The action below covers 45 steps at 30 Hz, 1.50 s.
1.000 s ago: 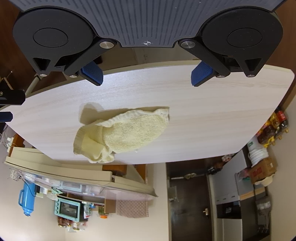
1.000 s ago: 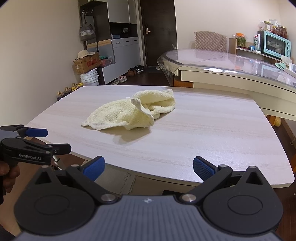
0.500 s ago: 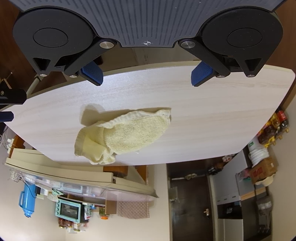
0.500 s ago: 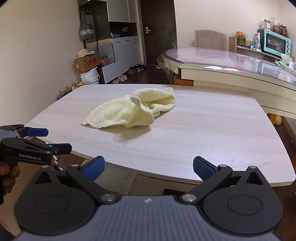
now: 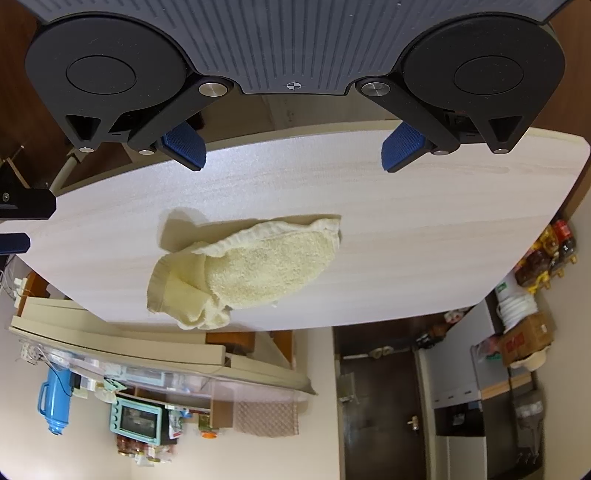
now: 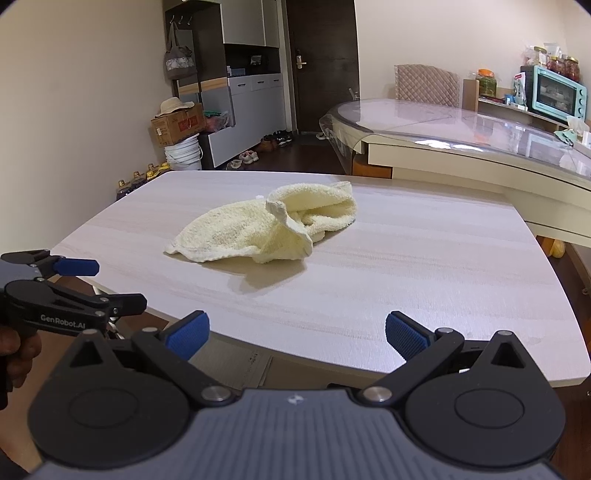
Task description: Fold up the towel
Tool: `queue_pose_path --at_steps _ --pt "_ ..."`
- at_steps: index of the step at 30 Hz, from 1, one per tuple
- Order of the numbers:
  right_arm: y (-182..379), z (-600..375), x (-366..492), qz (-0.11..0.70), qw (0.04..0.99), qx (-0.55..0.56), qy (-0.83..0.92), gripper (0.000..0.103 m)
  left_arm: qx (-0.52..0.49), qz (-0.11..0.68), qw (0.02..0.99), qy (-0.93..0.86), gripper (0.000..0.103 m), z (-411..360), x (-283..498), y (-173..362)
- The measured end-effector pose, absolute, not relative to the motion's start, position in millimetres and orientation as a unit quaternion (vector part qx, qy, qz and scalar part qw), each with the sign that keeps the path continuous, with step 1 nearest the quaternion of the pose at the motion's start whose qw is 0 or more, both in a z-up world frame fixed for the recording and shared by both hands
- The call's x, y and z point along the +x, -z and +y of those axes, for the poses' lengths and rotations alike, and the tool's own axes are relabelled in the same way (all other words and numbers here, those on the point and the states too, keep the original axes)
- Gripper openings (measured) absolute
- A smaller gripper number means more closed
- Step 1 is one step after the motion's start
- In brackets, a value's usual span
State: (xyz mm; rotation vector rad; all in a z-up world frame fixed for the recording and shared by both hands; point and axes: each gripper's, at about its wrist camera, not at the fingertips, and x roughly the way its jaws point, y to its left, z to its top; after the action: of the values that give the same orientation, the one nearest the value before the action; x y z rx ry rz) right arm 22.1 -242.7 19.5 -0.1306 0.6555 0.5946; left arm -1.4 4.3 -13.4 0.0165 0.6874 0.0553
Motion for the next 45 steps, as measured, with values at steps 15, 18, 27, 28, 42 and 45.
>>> queue_pose_path --at_steps 15,18,27,28,42,45 --pt "-30 -223 43 0.300 0.902 -0.084 -0.299 0.103 0.019 0.339 0.940 -0.024 0.103 3 6 14" --pt "-31 -218 48 0.298 0.901 -0.086 -0.303 0.103 0.020 0.340 0.940 -0.022 0.103 4 9 15" --pt "-34 -201 65 0.296 0.897 -0.096 -0.315 0.103 0.022 0.342 0.939 -0.022 0.103 9 18 18" --pt "-34 -198 67 0.294 0.896 -0.099 -0.318 0.103 0.022 0.341 0.939 -0.023 0.103 9 18 18" --pt "-22 -151 122 0.297 0.879 -0.152 -0.340 0.054 0.028 0.329 0.943 -0.043 0.103 32 36 16" --pt "-17 -150 129 0.300 0.878 -0.149 -0.343 0.022 0.018 0.331 0.943 -0.024 0.103 41 42 16"
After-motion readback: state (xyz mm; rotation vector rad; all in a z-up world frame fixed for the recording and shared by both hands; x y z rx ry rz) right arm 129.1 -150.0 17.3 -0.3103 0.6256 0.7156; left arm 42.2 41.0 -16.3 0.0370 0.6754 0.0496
